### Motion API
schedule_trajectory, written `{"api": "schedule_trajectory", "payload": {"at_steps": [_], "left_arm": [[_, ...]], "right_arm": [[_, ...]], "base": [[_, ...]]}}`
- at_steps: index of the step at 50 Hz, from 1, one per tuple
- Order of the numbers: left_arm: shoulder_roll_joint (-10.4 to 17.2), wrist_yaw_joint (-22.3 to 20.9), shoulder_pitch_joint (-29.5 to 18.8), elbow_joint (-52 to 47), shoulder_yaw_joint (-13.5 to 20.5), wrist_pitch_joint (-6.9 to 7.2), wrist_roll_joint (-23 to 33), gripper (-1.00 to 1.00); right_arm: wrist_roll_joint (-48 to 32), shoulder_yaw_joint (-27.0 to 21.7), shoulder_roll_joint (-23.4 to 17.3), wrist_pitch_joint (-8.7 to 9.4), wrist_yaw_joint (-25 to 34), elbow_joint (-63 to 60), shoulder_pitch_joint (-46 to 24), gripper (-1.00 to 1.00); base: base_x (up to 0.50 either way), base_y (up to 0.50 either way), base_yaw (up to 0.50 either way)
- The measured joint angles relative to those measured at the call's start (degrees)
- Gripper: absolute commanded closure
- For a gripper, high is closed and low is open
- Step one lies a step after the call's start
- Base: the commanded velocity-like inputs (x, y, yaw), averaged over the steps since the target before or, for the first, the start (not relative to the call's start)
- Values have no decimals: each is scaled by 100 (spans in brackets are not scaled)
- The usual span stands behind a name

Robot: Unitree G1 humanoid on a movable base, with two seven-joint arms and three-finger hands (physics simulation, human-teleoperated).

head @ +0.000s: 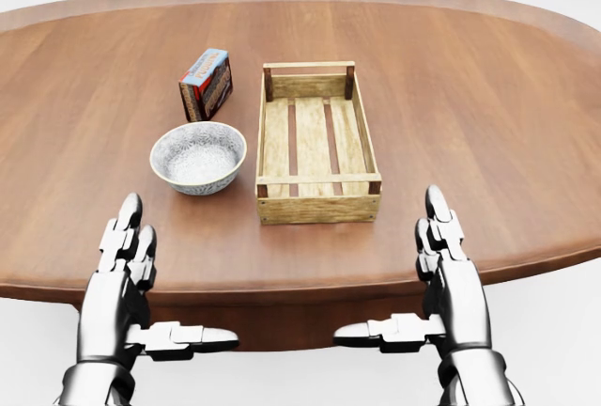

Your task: Pick up the bowl on the left and put it in the tray.

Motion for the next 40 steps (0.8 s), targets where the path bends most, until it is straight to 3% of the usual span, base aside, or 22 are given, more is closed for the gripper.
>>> {"api": "schedule_trajectory", "payload": {"at_steps": [13, 23, 40], "left_arm": [[88, -220, 16, -282, 264, 181, -466, -100], [188, -255, 9, -780, 537, 494, -763, -100], [308, -200, 16, -1781, 990, 494, -1068, -100]], "right_arm": [[3, -146, -65, 327, 112, -448, 77, -100], [-48, -203, -91, 342, 131, -859, 114, -100], [-231, -276, -103, 342, 210, -2038, 250, -100]], "base": [[0, 0, 0], [0, 0, 0], [0, 0, 0]]}}
